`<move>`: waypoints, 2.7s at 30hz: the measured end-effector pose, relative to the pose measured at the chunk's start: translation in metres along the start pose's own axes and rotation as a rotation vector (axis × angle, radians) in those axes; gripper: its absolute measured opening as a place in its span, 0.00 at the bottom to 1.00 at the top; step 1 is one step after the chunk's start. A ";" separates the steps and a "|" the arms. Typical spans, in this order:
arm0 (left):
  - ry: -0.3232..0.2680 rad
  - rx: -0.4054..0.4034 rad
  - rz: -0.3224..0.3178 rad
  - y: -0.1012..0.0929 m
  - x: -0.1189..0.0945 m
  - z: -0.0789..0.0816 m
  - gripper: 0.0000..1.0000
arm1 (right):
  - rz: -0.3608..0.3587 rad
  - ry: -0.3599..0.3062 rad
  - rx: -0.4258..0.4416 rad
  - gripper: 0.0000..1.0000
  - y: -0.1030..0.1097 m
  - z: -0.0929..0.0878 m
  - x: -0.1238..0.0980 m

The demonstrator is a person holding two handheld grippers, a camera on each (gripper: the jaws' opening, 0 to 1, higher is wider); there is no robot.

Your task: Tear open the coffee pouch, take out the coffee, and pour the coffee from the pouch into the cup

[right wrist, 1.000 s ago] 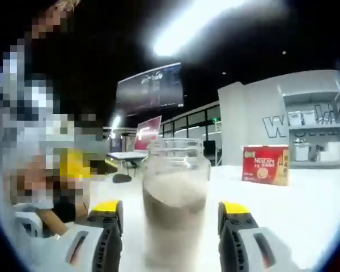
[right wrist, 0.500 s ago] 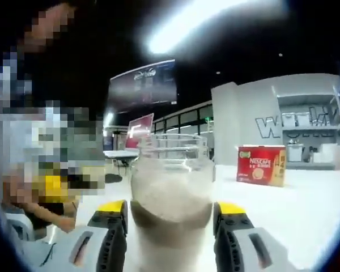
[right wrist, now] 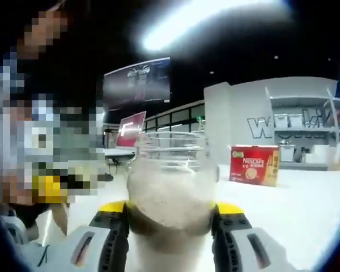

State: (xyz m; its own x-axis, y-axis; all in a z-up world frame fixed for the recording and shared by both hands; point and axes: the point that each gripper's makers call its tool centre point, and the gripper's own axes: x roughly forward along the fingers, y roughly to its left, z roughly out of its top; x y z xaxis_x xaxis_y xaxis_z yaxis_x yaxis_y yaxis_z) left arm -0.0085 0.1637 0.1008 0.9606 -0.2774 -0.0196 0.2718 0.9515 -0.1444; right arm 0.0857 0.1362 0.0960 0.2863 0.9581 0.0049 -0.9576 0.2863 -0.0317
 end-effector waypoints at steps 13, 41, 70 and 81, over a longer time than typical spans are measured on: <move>0.006 0.037 0.006 0.000 -0.003 0.010 0.36 | -0.073 -0.008 0.006 0.56 -0.013 -0.001 -0.019; -0.069 0.082 -0.034 -0.022 0.017 0.030 0.36 | -0.157 -0.022 0.002 0.56 -0.065 -0.004 -0.042; -0.048 0.075 0.043 0.020 0.032 0.043 0.35 | -0.255 -0.051 0.005 0.56 -0.144 -0.006 -0.062; -0.095 0.092 0.063 0.029 0.031 0.050 0.32 | -0.236 -0.031 0.004 0.56 -0.200 -0.008 -0.065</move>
State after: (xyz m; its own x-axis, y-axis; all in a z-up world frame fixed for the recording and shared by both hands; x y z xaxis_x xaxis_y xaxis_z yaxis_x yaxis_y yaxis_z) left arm 0.0322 0.1896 0.1456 0.9759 -0.2070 0.0691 0.2109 0.9760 -0.0540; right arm 0.2589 0.0164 0.0941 0.5007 0.8645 0.0427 -0.8647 0.5019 -0.0218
